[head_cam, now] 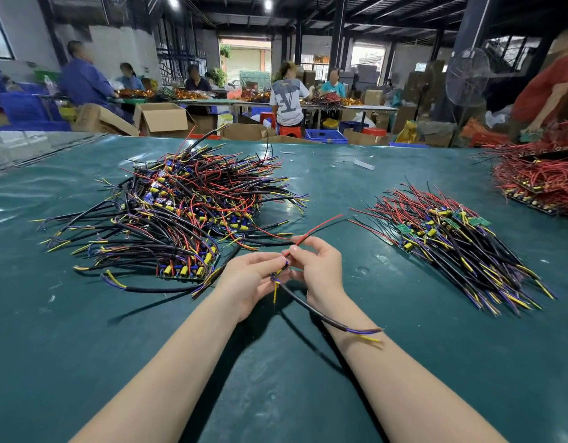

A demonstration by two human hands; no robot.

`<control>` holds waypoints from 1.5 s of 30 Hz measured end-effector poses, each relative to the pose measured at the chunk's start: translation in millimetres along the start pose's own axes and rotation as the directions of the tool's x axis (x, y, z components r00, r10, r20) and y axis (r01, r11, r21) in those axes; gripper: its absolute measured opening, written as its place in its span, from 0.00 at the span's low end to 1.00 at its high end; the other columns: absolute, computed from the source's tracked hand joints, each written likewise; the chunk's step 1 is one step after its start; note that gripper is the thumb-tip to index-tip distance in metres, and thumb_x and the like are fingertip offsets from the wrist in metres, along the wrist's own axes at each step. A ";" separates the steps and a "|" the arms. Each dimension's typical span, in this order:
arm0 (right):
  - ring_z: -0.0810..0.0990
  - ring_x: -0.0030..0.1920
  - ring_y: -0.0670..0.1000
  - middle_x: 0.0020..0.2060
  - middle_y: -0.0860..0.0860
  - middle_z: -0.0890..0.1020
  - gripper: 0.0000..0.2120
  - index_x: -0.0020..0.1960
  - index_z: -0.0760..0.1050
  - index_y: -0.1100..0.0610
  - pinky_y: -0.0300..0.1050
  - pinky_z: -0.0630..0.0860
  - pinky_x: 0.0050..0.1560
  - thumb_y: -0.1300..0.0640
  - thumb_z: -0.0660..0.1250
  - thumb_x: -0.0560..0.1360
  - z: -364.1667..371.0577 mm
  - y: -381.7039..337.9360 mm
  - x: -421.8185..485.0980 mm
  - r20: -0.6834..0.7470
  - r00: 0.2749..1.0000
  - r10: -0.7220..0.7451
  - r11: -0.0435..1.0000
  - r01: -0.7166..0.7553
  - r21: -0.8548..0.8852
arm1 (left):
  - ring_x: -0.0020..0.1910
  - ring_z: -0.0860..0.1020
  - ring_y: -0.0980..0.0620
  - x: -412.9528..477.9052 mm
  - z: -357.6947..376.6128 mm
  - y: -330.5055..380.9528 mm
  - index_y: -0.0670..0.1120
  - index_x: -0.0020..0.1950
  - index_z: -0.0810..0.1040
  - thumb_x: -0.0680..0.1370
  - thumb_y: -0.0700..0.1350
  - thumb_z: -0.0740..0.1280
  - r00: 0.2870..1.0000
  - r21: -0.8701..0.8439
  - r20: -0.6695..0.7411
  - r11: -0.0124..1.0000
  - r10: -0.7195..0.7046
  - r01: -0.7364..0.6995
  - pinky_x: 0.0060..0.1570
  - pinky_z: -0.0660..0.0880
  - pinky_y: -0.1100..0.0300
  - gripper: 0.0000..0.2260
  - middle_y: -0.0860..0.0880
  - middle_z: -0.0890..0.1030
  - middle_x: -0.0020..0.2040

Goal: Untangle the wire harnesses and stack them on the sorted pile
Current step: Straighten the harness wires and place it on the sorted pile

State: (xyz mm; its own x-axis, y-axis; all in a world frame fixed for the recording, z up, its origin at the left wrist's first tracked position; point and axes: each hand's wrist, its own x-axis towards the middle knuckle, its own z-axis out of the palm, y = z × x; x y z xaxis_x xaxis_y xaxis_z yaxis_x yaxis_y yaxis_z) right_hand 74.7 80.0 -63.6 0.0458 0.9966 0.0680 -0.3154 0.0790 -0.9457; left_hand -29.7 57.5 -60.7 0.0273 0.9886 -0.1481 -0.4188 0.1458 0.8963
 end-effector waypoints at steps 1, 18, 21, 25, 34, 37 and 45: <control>0.75 0.22 0.42 0.29 0.55 0.75 0.12 0.38 0.73 0.59 0.34 0.74 0.24 0.72 0.61 0.75 -1.5 -0.6 1.0 -0.015 1.000 -0.005 1.000 0.006 0.006 | 0.27 0.81 0.55 -0.5 0.3 0.1 0.38 0.41 0.76 0.75 0.30 0.63 1.000 0.014 -0.003 1.000 0.001 -0.001 0.30 0.78 0.66 0.05 0.47 0.82 0.30; 0.80 0.26 0.44 0.24 0.50 0.80 0.12 0.37 0.75 0.62 0.35 0.78 0.30 0.75 0.61 0.73 -18.3 -5.6 13.7 0.070 0.996 -0.059 0.997 0.056 0.047 | 0.22 0.74 0.58 -4.3 6.2 6.8 0.43 0.41 0.71 0.78 0.40 0.58 0.980 0.257 0.090 0.955 -0.178 0.150 0.25 0.72 0.70 0.07 0.46 0.82 0.29; 0.79 0.26 0.44 0.24 0.49 0.80 0.11 0.38 0.75 0.62 0.35 0.78 0.29 0.74 0.61 0.73 -18.8 -4.4 14.5 0.092 0.994 -0.051 0.998 0.048 0.037 | 0.23 0.75 0.59 -4.5 5.1 2.4 0.43 0.40 0.75 0.78 0.40 0.59 0.991 0.355 0.083 0.932 -0.103 0.068 0.27 0.73 0.69 0.08 0.49 0.82 0.29; 0.78 0.26 0.41 0.23 0.46 0.79 0.11 0.37 0.76 0.60 0.34 0.77 0.28 0.72 0.62 0.74 -13.9 -4.4 16.8 0.021 0.997 -0.071 0.997 0.071 -0.006 | 0.22 0.75 0.59 -3.8 4.8 1.7 0.42 0.37 0.76 0.76 0.37 0.60 0.998 0.395 -0.008 0.917 -0.058 0.056 0.25 0.73 0.67 0.10 0.48 0.82 0.29; 0.77 0.22 0.42 0.19 0.48 0.78 0.11 0.36 0.74 0.62 0.33 0.76 0.26 0.73 0.62 0.73 -23.8 -10.0 23.8 -0.111 0.994 0.010 0.995 0.001 0.097 | 0.23 0.75 0.59 -6.2 5.8 0.9 0.41 0.41 0.77 0.77 0.37 0.59 0.996 0.456 0.004 0.887 -0.087 0.076 0.23 0.71 0.67 0.08 0.50 0.80 0.27; 0.76 0.21 0.42 0.18 0.48 0.77 0.12 0.35 0.72 0.62 0.33 0.75 0.25 0.72 0.62 0.74 -28.6 -15.9 27.0 -0.163 0.986 0.033 0.991 -0.010 0.136 | 0.22 0.75 0.60 -6.9 6.7 -0.8 0.41 0.41 0.77 0.77 0.36 0.59 0.997 0.489 0.031 0.871 -0.068 0.044 0.23 0.72 0.67 0.09 0.51 0.80 0.25; 0.77 0.20 0.41 0.18 0.47 0.77 0.09 0.37 0.72 0.57 0.28 0.59 0.17 0.67 0.63 0.74 -33.5 -22.6 28.2 -0.275 0.942 0.191 0.962 -0.125 0.241 | 0.26 0.76 0.58 -9.3 1.0 4.9 0.44 0.37 0.78 0.77 0.37 0.60 0.967 0.533 0.212 0.846 -0.140 0.006 0.29 0.75 0.66 0.12 0.50 0.82 0.31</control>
State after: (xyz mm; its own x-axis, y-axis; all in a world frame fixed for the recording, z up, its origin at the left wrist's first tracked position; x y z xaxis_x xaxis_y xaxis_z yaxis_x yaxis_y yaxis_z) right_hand 114.9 105.6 -50.9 0.2435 0.9483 -0.2037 -0.5378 -0.0428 -0.8420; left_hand -31.2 49.0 -54.4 0.2777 0.9437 -0.1798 0.1291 0.1488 0.9804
